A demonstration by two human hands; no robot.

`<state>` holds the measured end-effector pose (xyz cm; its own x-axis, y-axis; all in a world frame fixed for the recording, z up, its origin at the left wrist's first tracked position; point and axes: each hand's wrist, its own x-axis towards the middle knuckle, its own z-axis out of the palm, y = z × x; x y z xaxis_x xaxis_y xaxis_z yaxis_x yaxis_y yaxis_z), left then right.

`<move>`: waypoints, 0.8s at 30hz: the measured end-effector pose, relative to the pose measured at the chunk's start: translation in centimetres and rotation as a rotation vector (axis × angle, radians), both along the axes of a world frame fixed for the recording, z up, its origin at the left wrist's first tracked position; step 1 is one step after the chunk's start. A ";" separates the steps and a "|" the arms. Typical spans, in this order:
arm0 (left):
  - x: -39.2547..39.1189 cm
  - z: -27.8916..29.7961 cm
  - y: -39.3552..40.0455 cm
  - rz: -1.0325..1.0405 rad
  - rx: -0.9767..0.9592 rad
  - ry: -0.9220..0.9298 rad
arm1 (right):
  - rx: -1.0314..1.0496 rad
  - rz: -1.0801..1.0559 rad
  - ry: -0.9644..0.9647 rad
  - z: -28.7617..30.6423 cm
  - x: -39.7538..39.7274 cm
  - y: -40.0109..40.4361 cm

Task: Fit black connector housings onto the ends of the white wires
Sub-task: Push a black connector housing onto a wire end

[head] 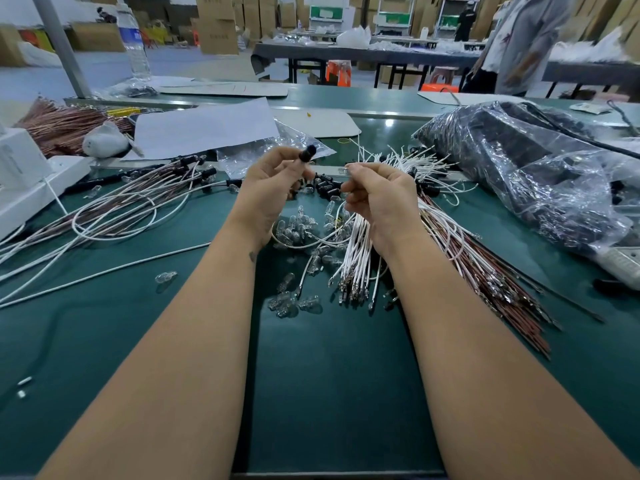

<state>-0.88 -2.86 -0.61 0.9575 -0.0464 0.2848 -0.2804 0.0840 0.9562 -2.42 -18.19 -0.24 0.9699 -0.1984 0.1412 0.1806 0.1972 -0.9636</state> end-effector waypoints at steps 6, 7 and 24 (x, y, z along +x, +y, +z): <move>0.1 -0.5 -0.4 0.132 0.232 -0.039 | 0.014 0.000 -0.010 0.0 0.1 0.0; 0.1 -0.5 -0.6 0.135 0.256 -0.045 | 0.006 0.002 -0.011 -0.1 0.1 0.0; -0.1 -0.7 -0.8 0.160 0.351 -0.070 | -0.044 -0.004 -0.007 0.0 -0.3 0.1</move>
<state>-1.02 -3.70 -1.35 0.9392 -0.0040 0.3432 -0.3291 -0.2951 0.8970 -2.73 -18.10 -0.26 0.9681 -0.1953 0.1569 0.1882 0.1539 -0.9700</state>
